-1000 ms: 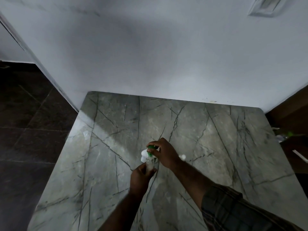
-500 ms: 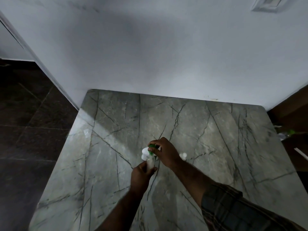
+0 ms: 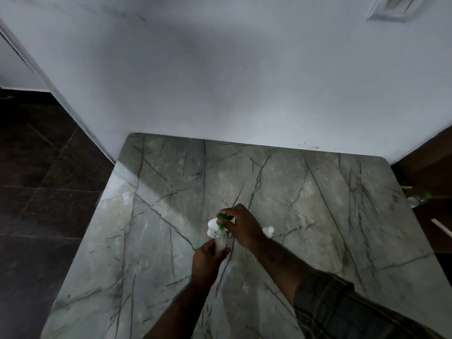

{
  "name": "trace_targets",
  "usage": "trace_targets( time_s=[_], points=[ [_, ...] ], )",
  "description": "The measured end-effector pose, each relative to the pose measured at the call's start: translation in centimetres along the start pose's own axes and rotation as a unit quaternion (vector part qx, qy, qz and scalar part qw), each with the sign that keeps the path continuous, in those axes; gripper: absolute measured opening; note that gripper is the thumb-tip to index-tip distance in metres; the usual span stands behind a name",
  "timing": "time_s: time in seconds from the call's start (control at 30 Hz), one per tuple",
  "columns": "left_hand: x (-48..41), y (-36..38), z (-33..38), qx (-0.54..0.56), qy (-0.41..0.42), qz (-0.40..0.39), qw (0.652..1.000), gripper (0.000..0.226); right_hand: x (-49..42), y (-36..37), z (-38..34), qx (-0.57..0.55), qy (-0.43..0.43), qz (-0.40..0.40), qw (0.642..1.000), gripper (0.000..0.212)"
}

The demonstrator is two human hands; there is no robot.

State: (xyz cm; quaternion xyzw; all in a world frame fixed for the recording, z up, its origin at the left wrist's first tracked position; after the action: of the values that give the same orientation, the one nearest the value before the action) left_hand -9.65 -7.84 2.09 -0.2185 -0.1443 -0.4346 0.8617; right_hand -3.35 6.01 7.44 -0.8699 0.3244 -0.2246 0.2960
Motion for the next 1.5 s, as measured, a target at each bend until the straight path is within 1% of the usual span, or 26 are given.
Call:
trace_targets(
  time_s=[0.13, 0.3, 0.5, 0.67, 0.9, 1.07, 1.2, 1.4, 1.5],
  points=[
    [0.0, -0.2, 0.6, -0.010, 0.015, 0.001, 1.000, 0.023, -0.4, -0.5, -0.3, 0.002, -0.010, 0.009, 1.000, 0.026],
    [0.2, -0.1, 0.6, -0.062, 0.021, 0.014, 0.998, 0.027, -0.1, 0.3, 0.5, 0.022, -0.002, -0.002, 1.000, 0.027],
    [0.1, -0.2, 0.9, -0.045, 0.017, 0.011, 0.999, 0.029, -0.3, -0.2, 0.1, 0.027, -0.020, 0.017, 0.999, 0.024],
    [0.0, -0.2, 0.6, -0.060, 0.014, 0.015, 0.998, 0.033, 0.0, 0.5, 0.5, 0.016, -0.003, 0.013, 1.000, 0.027],
    [0.2, -0.1, 0.8, -0.064, 0.022, 0.014, 0.998, 0.028, -0.1, -0.2, 0.1, 0.014, -0.007, 0.020, 1.000, 0.030],
    [0.4, 0.2, 0.4, -0.050, 0.010, 0.020, 0.998, 0.028, 0.1, 0.4, 0.2, 0.019, 0.002, 0.014, 1.000, 0.029],
    [0.4, 0.1, 0.9, -0.037, 0.011, 0.019, 0.999, 0.028, -0.5, -0.3, -0.4, 0.023, -0.014, 0.020, 0.999, 0.026],
    [0.3, -0.1, 0.7, -0.060, 0.008, 0.023, 0.998, 0.033, 0.1, 0.7, 0.5, 0.014, 0.000, 0.015, 1.000, 0.029],
    [0.4, -0.2, 0.9, -0.060, 0.006, 0.017, 0.998, 0.030, -0.2, 0.3, 0.1, 0.016, -0.002, 0.023, 1.000, 0.029]
  ],
)
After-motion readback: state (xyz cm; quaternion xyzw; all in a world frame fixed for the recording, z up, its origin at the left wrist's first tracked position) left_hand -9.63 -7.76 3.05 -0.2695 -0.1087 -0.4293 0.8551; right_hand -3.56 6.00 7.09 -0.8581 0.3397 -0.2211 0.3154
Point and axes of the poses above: each hand's wrist, its own x-axis away from the middle knuckle, its own y-axis out of the palm, z = x × y, the point moved 3 cm from there along -x, towards the middle knuckle, and after that the axes turned 1 degree about x, right-handed, at the moved point
